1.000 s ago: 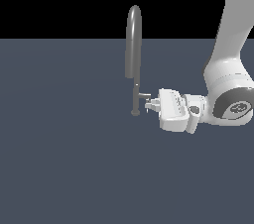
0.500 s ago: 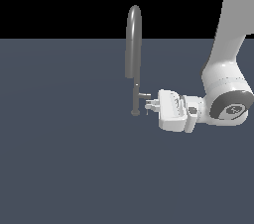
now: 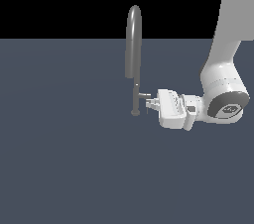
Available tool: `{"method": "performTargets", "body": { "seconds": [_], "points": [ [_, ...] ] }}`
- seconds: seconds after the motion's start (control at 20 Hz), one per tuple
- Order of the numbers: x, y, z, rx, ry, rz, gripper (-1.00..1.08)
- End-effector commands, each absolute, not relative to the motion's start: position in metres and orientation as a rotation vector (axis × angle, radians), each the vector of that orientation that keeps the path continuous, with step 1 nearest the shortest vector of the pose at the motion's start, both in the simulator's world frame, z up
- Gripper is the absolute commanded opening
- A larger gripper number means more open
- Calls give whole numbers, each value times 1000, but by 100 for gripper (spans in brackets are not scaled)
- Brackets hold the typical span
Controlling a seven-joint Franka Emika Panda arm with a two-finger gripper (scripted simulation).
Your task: Turn on the faucet by rotating a designated handle.
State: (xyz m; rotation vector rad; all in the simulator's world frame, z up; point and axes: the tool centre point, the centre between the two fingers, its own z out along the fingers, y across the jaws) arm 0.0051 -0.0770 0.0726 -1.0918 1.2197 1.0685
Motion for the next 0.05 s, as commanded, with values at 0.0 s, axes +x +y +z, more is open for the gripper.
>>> {"method": "performTargets", "body": {
  "seconds": [0.0],
  "points": [
    [6, -77, 31, -1065, 1292, 1061, -100]
  ]
}}
